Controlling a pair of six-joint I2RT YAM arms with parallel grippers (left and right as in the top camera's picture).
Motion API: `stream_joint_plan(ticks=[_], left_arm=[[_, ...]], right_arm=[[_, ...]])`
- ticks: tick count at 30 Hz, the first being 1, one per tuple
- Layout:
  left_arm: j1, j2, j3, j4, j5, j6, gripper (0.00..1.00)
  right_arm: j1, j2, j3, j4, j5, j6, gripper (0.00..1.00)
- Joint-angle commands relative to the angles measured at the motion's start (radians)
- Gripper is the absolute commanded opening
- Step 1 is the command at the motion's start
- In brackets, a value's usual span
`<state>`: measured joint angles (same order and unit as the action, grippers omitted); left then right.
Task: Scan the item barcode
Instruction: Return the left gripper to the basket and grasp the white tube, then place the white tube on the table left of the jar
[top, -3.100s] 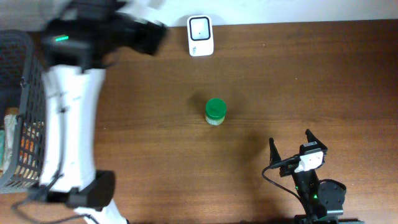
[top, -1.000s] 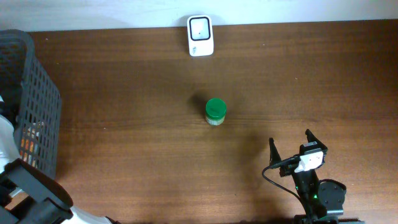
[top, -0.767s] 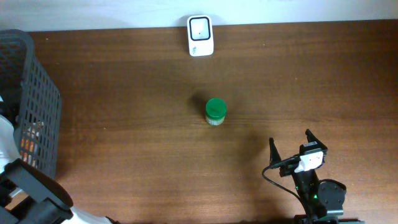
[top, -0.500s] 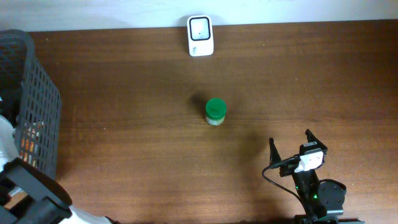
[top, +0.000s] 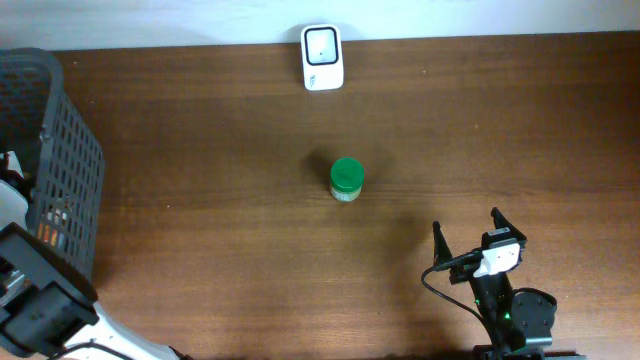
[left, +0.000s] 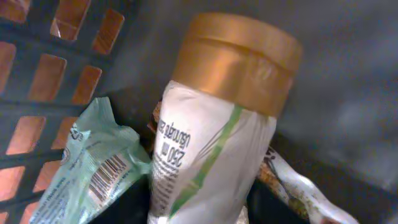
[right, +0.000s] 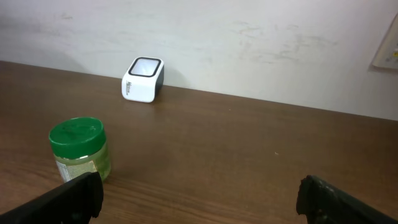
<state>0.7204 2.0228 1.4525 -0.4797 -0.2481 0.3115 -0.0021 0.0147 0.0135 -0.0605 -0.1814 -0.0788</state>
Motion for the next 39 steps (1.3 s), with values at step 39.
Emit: stream_joint_plan(ticks=[39], left_arm=[[-0.555, -0.975, 0.006, 0.037, -0.071, -0.106, 0.00]], right_arm=[[0.002, -0.008, -0.008, -0.003, 0.002, 0.008, 0.98]])
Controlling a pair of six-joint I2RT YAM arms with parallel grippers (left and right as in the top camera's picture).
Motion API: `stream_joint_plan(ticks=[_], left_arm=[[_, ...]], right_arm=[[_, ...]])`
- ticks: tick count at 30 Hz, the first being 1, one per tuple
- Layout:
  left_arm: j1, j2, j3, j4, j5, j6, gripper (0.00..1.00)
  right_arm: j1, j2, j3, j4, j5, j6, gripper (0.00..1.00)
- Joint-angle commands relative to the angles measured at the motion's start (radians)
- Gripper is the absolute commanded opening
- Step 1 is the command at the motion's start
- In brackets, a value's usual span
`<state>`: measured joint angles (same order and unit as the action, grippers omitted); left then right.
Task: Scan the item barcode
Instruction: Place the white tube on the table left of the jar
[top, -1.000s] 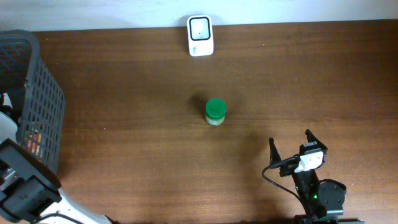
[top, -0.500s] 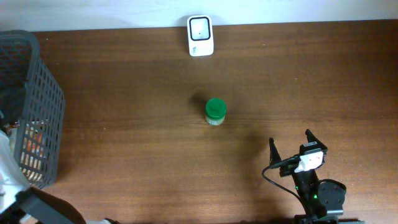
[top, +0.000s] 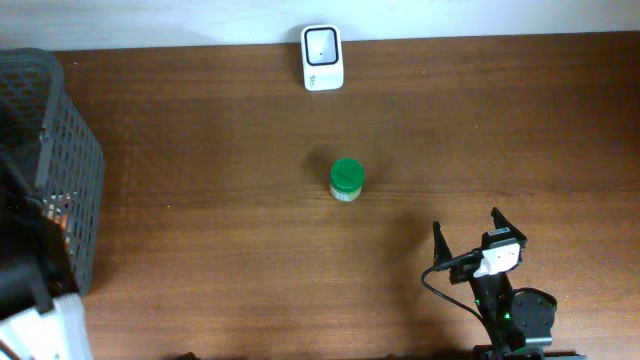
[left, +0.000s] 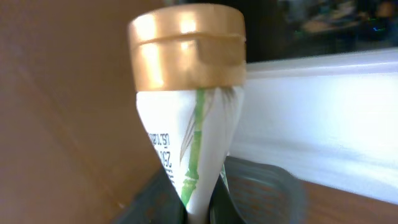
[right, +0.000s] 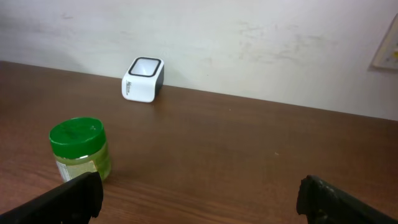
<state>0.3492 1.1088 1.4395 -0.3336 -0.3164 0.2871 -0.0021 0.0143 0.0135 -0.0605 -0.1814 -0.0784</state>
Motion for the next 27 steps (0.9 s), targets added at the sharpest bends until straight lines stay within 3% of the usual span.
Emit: stream_joint_plan(ticks=[1, 4, 7, 11, 15, 23, 27], left_arm=[[-0.244, -0.063, 0.019, -0.173, -0.002, -0.135, 0.00], [-0.423, -0.011, 0.017, -0.446, -0.002, -0.427, 0.00], [-0.546, 0.104, 0.013, -0.591, 0.003, -0.512, 0.00], [-0.653, 0.293, 0.013, -0.648, 0.006, -0.609, 0.00], [-0.725, 0.499, 0.012, -0.648, 0.006, -0.827, 0.00], [-0.798, 0.807, 0.013, -0.620, 0.006, -0.840, 0.00], [-0.826, 0.861, 0.012, -0.564, 0.009, -0.840, 0.00]], right_arm=[[0.002, -0.008, -0.008, -0.003, 0.002, 0.007, 0.98], [0.002, -0.008, -0.008, -0.003, 0.002, 0.007, 0.98], [0.002, -0.008, -0.008, -0.003, 0.002, 0.007, 0.98], [0.002, -0.008, -0.008, -0.003, 0.002, 0.007, 0.98], [0.002, -0.008, -0.008, -0.003, 0.002, 0.007, 0.98], [0.002, -0.008, -0.008, -0.003, 0.002, 0.007, 0.98], [0.002, -0.008, -0.008, -0.003, 0.002, 0.007, 0.98]])
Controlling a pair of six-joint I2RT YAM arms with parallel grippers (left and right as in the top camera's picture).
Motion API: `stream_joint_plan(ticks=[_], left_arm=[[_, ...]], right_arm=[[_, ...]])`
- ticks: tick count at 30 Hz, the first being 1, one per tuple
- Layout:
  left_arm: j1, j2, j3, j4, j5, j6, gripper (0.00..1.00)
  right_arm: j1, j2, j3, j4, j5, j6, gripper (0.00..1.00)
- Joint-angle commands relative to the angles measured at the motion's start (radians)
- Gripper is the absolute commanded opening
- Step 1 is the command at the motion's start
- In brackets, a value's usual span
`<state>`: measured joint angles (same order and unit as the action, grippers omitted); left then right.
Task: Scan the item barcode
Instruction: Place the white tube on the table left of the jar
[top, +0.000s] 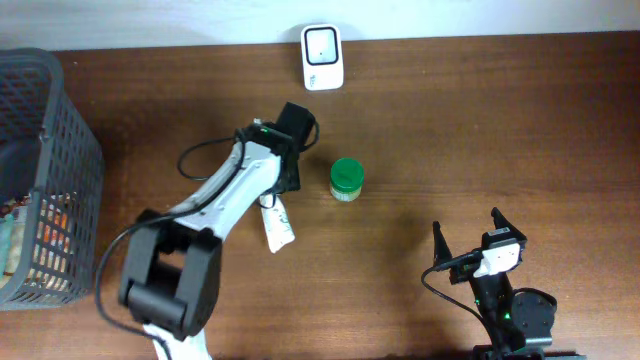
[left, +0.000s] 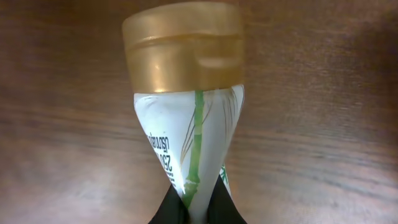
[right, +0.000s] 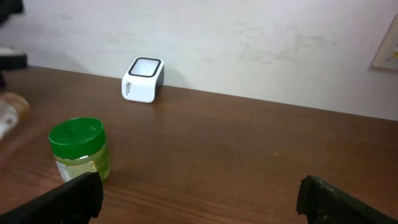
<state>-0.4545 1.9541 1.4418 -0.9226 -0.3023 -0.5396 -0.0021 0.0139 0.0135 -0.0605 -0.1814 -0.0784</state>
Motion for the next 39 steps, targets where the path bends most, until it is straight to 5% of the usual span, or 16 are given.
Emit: stream_joint_plan(ticks=[1, 5, 6, 7, 8, 22, 29, 39], left_arm=[[-0.031, 0.017, 0.010, 0.041, -0.005, -0.013, 0.00], [-0.066, 0.017, 0.010, 0.085, 0.005, -0.012, 0.41], [-0.071, 0.017, 0.010, 0.093, 0.011, -0.012, 0.55], [-0.074, 0.017, 0.010, 0.100, 0.010, -0.012, 0.82], [-0.074, 0.017, 0.010, 0.100, 0.010, -0.012, 0.90], [0.111, -0.202, 0.367, -0.019, -0.008, 0.153, 1.00], [0.472, -0.447, 0.407, -0.067, -0.008, 0.153, 0.99], [0.958, -0.415, 0.402, -0.189, 0.064, 0.151, 0.99]], right_arm=[[0.002, -0.008, -0.008, -0.003, 0.002, 0.007, 0.98], [0.002, -0.008, -0.008, -0.003, 0.002, 0.007, 0.98], [0.002, -0.008, -0.008, -0.003, 0.002, 0.007, 0.98], [0.002, -0.008, -0.008, -0.003, 0.002, 0.007, 0.98], [0.002, -0.008, -0.008, -0.003, 0.002, 0.007, 0.99], [0.002, -0.008, -0.008, -0.003, 0.002, 0.007, 0.98], [0.002, -0.008, -0.008, -0.003, 0.002, 0.007, 0.98], [0.002, -0.008, -0.008, -0.003, 0.002, 0.007, 0.98]])
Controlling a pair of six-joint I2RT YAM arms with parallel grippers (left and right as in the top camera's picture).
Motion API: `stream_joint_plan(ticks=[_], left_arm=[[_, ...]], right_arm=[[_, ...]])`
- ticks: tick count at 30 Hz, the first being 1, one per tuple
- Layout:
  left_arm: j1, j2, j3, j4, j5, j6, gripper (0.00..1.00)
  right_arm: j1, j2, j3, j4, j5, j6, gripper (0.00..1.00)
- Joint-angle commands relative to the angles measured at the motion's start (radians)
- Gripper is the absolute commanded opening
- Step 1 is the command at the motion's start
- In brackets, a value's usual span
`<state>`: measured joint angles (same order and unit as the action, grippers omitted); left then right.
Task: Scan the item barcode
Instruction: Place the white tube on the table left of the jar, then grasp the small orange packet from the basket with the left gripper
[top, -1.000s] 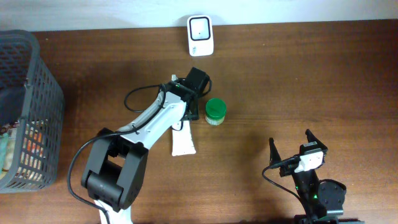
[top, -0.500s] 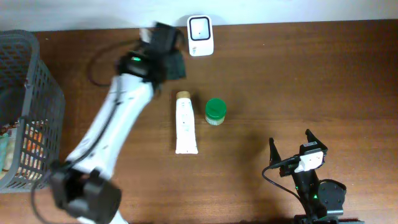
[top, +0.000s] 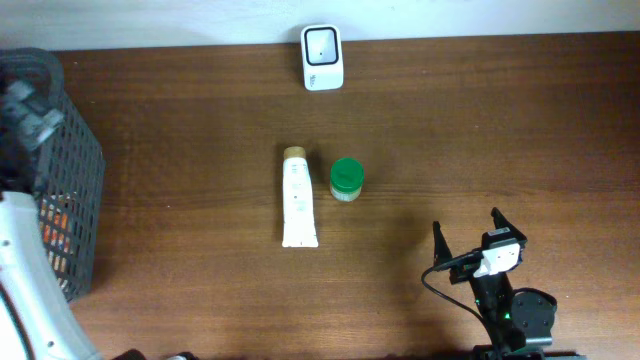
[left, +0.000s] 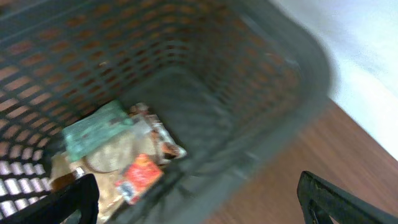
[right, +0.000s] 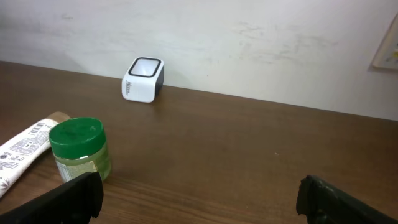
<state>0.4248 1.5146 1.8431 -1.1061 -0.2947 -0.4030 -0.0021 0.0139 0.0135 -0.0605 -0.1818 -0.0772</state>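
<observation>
A white tube (top: 298, 200) with a gold cap lies flat at the table's middle, cap toward the back, just left of a green-lidded jar (top: 346, 180). The right wrist view shows the same tube (right: 23, 154) and jar (right: 79, 149). A white barcode scanner (top: 322, 44) stands at the back edge, also seen as the scanner (right: 143, 79) by the wall. My left gripper (left: 198, 190) is open above the dark basket (left: 261, 106), holding nothing. My right gripper (top: 467, 235) rests open at the front right, far from the items.
The mesh basket (top: 55, 160) stands at the table's left edge and holds several packets (left: 118, 155). My left arm (top: 25, 270) runs along the left edge over it, blurred. A pale wall (right: 249, 43) rises behind the scanner.
My left gripper held the tube over the table beside the jar. Now the tube lies on the table left of the jar, and the left gripper is open over the basket.
My left gripper was down in the basket at the gold-capped tube. Then it held the tube up by the basket's rim, then near the jar at mid-table. Now the tube lies there, let go. The right arm has stayed still.
</observation>
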Motion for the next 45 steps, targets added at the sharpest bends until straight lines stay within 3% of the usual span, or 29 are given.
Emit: stream_joint_plan(ticks=[1, 6, 9, 12, 14, 15, 17, 20, 24, 32, 35, 42, 45], left_arm=[[0.107, 0.033, 0.001, -0.006, 0.071, 0.015, 0.99], [0.244, 0.113, -0.027, -0.036, 0.182, 0.016, 0.99], [0.314, 0.156, -0.092, -0.040, 0.187, 0.016, 0.84], [0.375, 0.196, -0.158, -0.032, 0.198, 0.029, 0.80], [0.398, 0.235, -0.190, -0.025, 0.205, 0.097, 0.81], [0.409, 0.277, -0.200, -0.024, 0.206, 0.154, 0.74], [0.409, 0.325, -0.201, -0.016, 0.206, 0.223, 0.66], [0.409, 0.383, -0.203, 0.001, 0.212, 0.272, 0.65], [0.409, 0.421, -0.205, 0.036, 0.330, 0.400, 0.66], [0.409, 0.493, -0.225, 0.066, 0.385, 0.466, 0.62], [0.409, 0.519, -0.225, 0.080, 0.414, 0.481, 0.52], [0.409, 0.579, -0.225, 0.082, 0.414, 0.484, 0.51], [0.409, 0.609, -0.225, 0.080, 0.415, 0.484, 0.39]], right_arm=[[0.002, -0.008, -0.008, -0.003, 0.003, 0.006, 0.98], [0.002, -0.008, -0.008, -0.003, 0.003, 0.006, 0.98], [0.002, -0.008, -0.008, -0.003, 0.003, 0.006, 0.98], [0.002, -0.008, -0.008, -0.003, 0.003, 0.006, 0.98], [0.002, -0.008, -0.008, -0.003, 0.003, 0.006, 0.98], [0.002, -0.008, -0.008, -0.003, 0.003, 0.006, 0.98], [0.002, -0.008, -0.008, -0.003, 0.003, 0.006, 0.98], [0.002, -0.008, -0.008, -0.003, 0.003, 0.006, 0.98], [0.002, -0.008, -0.008, -0.003, 0.003, 0.006, 0.98], [0.002, -0.008, -0.008, -0.003, 0.003, 0.006, 0.98], [0.002, -0.008, -0.008, -0.003, 0.003, 0.006, 0.98], [0.002, -0.008, -0.008, -0.003, 0.003, 0.006, 0.98], [0.002, -0.008, -0.008, -0.003, 0.003, 0.006, 0.98]])
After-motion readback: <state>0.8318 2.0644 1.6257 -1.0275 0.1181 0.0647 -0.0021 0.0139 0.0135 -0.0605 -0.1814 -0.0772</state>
